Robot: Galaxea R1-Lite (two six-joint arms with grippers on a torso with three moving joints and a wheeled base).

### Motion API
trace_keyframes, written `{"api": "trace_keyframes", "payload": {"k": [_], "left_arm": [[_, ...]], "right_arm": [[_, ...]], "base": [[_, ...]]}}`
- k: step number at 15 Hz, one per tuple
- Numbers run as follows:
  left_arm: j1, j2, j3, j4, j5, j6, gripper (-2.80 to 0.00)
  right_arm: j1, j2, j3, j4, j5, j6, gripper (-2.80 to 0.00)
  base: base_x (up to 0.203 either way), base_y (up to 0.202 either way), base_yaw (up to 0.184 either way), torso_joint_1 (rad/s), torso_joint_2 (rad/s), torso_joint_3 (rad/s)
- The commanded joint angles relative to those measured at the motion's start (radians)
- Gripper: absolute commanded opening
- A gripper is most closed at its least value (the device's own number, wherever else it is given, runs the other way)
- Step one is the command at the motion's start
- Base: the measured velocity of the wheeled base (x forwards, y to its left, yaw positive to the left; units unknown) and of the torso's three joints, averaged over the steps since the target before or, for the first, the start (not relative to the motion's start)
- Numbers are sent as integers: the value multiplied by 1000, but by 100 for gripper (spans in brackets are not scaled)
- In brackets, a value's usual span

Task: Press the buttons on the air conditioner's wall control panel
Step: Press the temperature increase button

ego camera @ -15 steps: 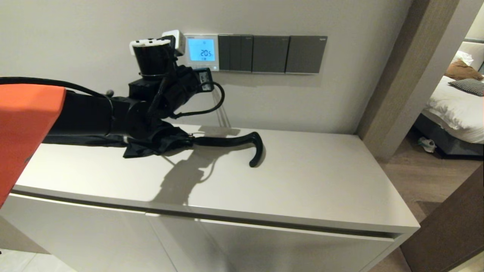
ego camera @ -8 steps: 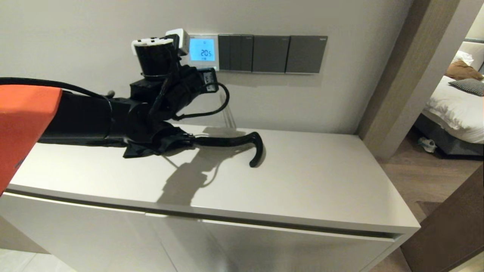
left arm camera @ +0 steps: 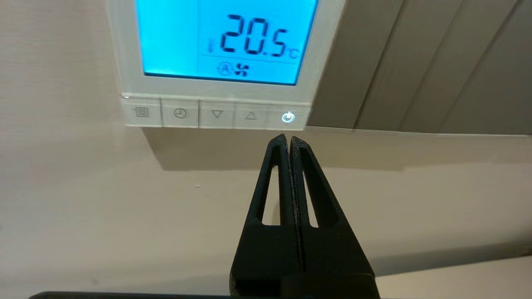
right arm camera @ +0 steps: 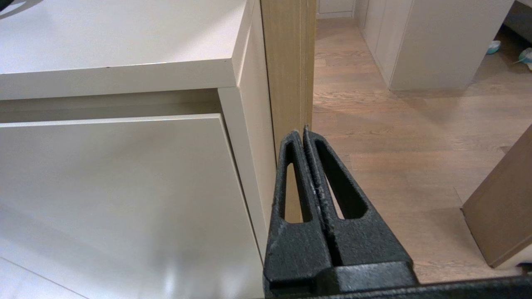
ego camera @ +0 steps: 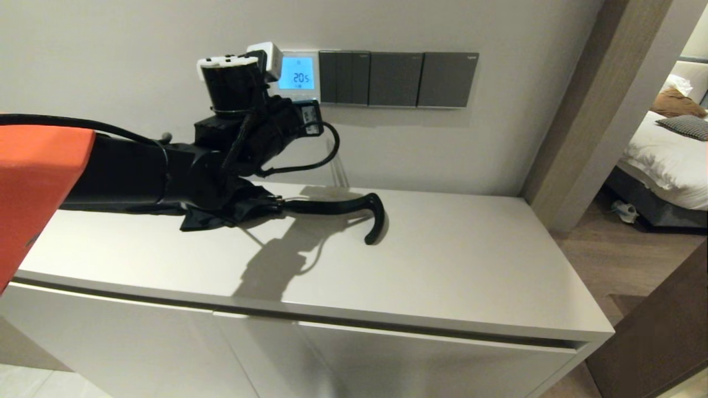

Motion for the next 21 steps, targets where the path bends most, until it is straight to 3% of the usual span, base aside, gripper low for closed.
{"api": "trace_keyframes", "payload": {"k": [1,21], "left_arm": [[0,10,-7,-2,1,-1,-280],[37,40,-54,5,1,-1,-280]], "right_arm": [[0,2,2,0,0,0,-280],[0,2,2,0,0,0,-280]], "base": [[0,0,0,0,0,0],[0,0,0,0,0,0]]}}
